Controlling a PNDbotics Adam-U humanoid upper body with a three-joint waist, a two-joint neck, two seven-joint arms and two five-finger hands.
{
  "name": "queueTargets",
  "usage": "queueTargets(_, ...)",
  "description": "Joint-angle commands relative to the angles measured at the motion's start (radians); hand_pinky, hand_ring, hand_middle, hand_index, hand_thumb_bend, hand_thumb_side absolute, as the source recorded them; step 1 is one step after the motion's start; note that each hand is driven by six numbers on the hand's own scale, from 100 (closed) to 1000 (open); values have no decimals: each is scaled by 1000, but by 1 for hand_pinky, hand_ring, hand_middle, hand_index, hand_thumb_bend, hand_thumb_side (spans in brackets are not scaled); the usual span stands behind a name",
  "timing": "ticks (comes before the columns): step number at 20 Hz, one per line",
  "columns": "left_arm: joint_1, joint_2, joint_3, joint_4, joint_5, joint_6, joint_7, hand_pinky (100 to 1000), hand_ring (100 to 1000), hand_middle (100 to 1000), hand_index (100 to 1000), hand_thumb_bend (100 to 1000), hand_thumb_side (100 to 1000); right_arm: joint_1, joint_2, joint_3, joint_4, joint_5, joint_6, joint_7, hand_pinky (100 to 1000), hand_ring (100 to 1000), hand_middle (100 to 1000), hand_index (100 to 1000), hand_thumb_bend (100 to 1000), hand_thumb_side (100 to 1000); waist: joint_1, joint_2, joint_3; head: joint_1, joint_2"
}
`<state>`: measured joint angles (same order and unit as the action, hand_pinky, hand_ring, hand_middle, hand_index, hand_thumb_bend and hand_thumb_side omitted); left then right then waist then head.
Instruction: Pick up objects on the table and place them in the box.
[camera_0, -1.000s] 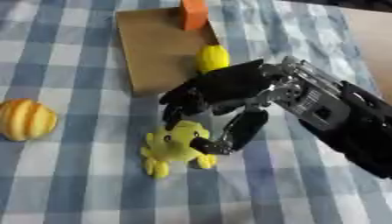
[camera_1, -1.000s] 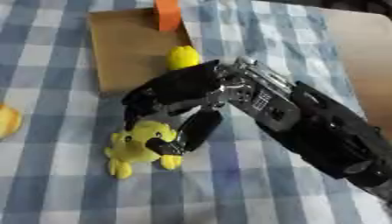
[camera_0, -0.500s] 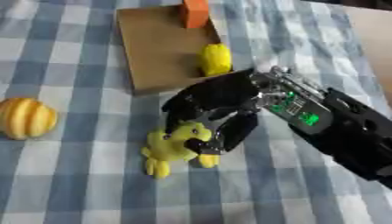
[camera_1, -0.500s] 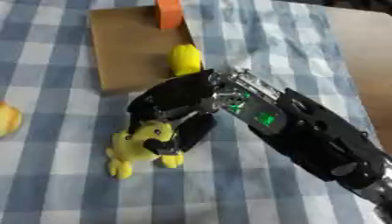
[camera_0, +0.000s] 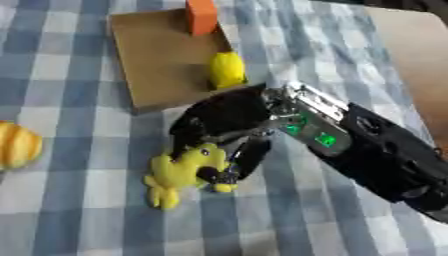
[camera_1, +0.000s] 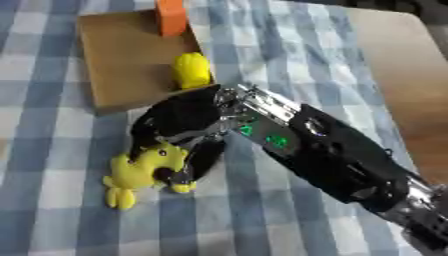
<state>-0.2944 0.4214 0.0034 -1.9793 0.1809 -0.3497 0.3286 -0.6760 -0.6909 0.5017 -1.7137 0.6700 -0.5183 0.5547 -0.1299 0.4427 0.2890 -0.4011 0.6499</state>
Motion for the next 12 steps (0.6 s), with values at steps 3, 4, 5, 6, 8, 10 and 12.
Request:
queueTargets(3,-9,11,6,-21,3,0,-2,982,758,702,841,100,646,11,-10,23,39,81,6,-72,812,822,573,798,100,264,14,-21,-2,4,-5)
queueTargets(4,-9,11,6,-21,3,0,-2,982,758,702,841,100,645,13,-11,25,36,66,8,-75,805,804,549,772,100,262,15,-22,-3,6,-3)
queueTargets(5,-8,11,6,-21,3,-1,-2,982,758,702,841,100,645,15,-14,25,31,48,12,-74,798,788,531,756,100,259,16,-23,-5,7,-1)
queueTargets(6,-8,12,6,-21,3,0,-2,982,758,702,841,100,645,17,-17,25,23,24,17,-69,788,763,512,736,100,254,16,-24,-6,8,0)
queueTargets(8,-7,12,6,-21,3,0,-2,982,758,702,841,100,645,22,-25,21,3,-39,32,-51,763,720,474,693,100,242,17,-25,-8,12,3)
queueTargets(10,-6,12,6,-21,3,0,-1,982,758,702,841,100,645,24,-35,12,-21,-109,52,-27,722,649,434,654,100,231,18,-27,-10,14,5)
queueTargets(12,-6,13,7,-21,4,0,-1,981,758,702,841,100,644,23,-43,-4,-47,-185,79,-1,698,599,389,609,100,221,20,-29,-12,17,7)
